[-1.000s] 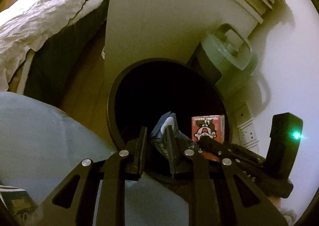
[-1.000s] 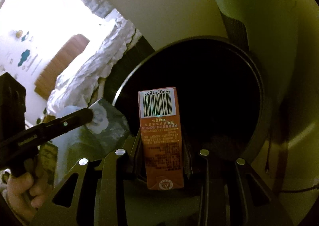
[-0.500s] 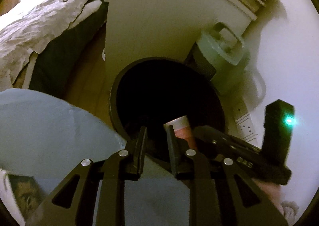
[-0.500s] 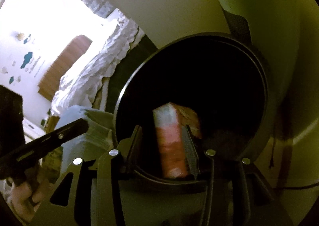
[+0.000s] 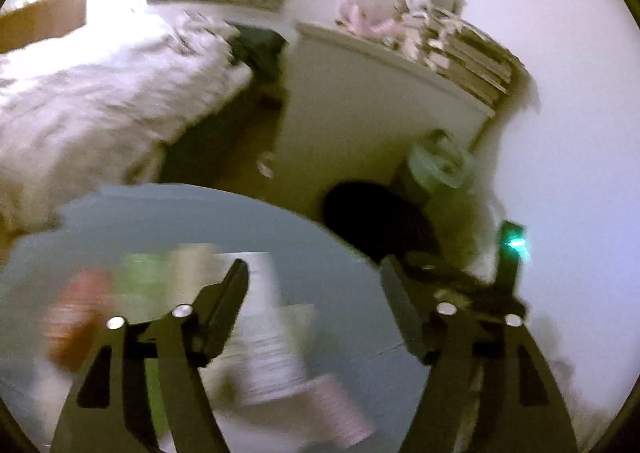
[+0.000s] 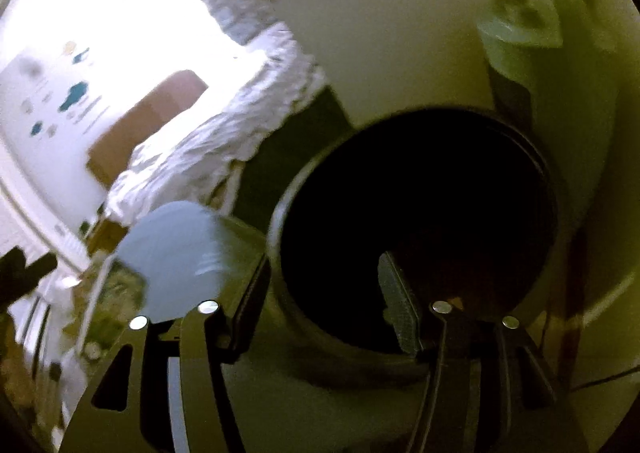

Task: Collect trash
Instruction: 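Grasp the red Wangzai carton with the left gripper while the right grasps the white milk carton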

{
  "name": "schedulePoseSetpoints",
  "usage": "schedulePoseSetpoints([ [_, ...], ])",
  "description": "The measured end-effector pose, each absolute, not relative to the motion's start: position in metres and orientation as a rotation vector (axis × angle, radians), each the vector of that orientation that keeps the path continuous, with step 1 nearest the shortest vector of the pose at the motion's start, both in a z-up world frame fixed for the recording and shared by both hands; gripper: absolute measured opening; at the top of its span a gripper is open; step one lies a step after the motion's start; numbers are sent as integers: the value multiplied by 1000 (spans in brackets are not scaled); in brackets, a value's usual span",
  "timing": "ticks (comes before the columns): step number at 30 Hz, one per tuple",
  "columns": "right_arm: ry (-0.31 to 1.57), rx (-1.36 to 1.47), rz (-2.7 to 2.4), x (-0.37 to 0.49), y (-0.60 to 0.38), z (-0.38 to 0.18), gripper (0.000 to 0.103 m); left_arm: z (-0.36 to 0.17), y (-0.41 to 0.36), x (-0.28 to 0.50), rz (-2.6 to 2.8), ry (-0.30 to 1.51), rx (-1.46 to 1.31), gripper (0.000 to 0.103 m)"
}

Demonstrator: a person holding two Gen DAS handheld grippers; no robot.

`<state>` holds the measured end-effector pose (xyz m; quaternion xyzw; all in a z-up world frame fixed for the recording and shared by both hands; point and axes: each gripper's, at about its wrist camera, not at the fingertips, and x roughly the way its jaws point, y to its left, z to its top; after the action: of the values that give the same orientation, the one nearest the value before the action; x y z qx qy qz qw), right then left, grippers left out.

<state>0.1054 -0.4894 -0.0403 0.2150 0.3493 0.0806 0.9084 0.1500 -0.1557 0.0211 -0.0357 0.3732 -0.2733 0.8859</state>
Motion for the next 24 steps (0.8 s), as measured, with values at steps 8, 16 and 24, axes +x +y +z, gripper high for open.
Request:
schedulePoseSetpoints([
  [8,742,325,470,81,-368,19,78,-13,-51,174,-555,798,177,76],
  [16,947,199,476,104,-273,3,78,-50,-35,219,-726,876,187,76],
  [24,986,76,388,124,-244,-4,64,-69,-40,234,-786,945,150,56],
])
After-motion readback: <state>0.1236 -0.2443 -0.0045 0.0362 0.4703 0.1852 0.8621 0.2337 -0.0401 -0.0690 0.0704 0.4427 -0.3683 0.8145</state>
